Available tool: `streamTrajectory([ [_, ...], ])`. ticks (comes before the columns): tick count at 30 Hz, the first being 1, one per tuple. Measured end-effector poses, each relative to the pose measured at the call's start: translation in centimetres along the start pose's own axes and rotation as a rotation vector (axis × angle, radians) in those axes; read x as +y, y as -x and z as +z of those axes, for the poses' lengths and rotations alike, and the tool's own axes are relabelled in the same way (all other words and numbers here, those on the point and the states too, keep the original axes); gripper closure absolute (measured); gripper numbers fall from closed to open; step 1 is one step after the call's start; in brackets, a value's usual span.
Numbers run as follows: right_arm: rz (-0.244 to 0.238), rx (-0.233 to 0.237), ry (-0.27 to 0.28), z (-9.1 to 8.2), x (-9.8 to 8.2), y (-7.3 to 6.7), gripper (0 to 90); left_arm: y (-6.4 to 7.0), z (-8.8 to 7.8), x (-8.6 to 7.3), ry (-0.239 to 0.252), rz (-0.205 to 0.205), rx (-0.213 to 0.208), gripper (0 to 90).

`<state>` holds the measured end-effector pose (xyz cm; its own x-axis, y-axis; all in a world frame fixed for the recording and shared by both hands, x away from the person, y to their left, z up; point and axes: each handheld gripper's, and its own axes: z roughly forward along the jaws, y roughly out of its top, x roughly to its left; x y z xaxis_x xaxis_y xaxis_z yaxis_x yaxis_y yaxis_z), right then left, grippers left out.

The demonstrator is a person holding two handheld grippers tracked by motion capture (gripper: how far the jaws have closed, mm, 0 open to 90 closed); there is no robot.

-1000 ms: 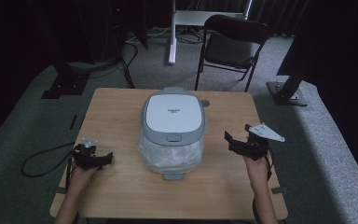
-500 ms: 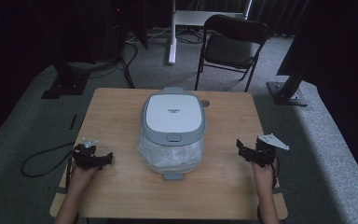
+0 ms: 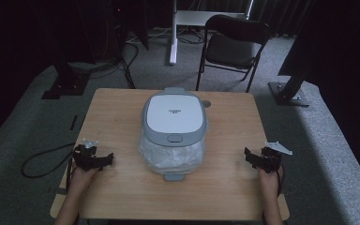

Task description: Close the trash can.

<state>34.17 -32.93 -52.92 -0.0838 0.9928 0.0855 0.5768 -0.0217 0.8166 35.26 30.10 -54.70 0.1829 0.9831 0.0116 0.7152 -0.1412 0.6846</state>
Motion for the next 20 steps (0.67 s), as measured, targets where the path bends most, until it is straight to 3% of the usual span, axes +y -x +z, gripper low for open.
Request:
streamTrajectory([
  [9, 0.022, -0.037, -0.068, 1.2, -1.4, 0.8, 10.7, 0.0, 0.0, 0.0, 0.000, 0.001, 0.000, 1.8],
  [14, -0.013, -0.067, -0.106, 1.7, -1.4, 0.5, 10.8, 0.0, 0.0, 0.0, 0.000, 0.001, 0.000, 1.9],
  [20, 0.016, -0.057, -0.090, 1.6, -1.4, 0.7, 10.7, 0.0, 0.0, 0.0, 0.000, 0.001, 0.000, 1.8],
])
